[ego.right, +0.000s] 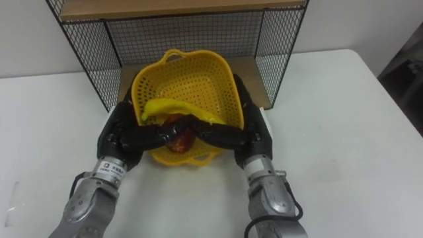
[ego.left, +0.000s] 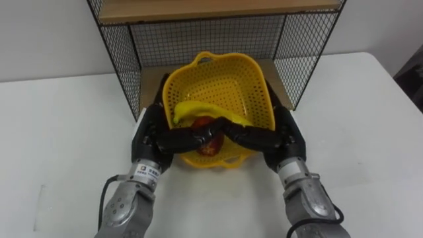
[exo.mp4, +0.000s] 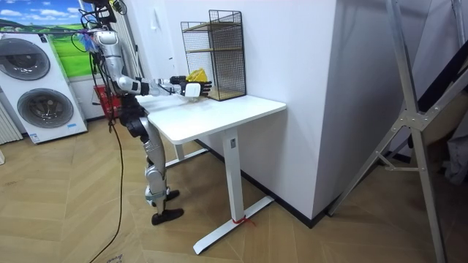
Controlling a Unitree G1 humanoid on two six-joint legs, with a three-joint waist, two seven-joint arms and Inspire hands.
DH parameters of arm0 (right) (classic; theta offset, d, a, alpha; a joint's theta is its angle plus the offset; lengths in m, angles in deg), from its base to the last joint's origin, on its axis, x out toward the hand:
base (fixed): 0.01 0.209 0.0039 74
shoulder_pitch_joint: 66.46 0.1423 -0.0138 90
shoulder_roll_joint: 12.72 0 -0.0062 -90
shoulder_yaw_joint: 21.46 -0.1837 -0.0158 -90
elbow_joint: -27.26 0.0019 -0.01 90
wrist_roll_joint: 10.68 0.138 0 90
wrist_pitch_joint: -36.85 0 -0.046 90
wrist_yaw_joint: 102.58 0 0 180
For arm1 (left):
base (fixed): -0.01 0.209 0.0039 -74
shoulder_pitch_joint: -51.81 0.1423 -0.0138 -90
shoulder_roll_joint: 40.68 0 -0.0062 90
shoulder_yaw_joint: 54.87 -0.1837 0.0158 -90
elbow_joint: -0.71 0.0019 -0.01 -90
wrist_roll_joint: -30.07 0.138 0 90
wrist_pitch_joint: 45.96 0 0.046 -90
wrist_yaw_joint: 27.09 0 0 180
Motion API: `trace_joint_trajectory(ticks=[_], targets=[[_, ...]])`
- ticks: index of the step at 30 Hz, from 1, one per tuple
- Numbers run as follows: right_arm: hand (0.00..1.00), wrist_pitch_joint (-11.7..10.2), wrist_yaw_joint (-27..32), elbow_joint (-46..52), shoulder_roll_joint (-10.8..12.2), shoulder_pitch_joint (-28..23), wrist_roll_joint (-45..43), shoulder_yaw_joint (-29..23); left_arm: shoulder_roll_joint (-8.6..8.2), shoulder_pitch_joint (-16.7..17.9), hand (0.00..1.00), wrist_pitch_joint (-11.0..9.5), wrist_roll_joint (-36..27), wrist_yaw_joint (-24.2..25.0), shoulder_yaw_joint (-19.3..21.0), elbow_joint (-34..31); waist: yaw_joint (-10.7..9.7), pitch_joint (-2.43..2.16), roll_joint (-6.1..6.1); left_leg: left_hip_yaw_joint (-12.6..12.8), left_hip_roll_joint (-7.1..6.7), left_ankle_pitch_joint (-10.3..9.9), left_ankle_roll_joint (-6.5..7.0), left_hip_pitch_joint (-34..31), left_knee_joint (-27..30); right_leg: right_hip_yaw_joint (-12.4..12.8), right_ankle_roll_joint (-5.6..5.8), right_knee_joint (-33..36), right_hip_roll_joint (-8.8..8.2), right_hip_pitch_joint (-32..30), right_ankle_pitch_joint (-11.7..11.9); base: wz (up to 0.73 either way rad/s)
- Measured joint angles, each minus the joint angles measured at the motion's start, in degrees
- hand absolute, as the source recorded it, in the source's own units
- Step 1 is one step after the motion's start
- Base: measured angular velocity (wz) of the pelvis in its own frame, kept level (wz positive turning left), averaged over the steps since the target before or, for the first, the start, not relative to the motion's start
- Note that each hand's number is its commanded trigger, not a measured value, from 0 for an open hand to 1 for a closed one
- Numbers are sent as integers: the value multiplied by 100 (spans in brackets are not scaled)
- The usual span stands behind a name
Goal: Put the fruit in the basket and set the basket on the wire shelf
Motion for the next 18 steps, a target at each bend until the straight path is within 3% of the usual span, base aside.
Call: trace_joint_trajectory(ticks=[12, 15, 18], targets=[[0, 35, 95, -214, -6, -46, 33, 68, 44, -5, 0, 27, 3, -1, -31, 157, 6, -7, 10, 15, 2, 33, 25, 134, -33, 17, -6, -2, 4, 116, 9, 0], [0, 88, 172, -309, 3, -34, 66, 77, 70, -5, 0, 207, 9, -2, -49, 274, 0, -45, 67, 14, 0, 15, -4, 166, -29, 18, -3, -6, 1, 149, 6, 0], [0, 131, 248, -310, 25, -5, 89, 83, 74, -22, 0, 239, 6, -6, -36, 273, 28, -51, 74, 13, 1, 22, -10, 170, -27, 22, -2, -6, 5, 150, 6, 0]])
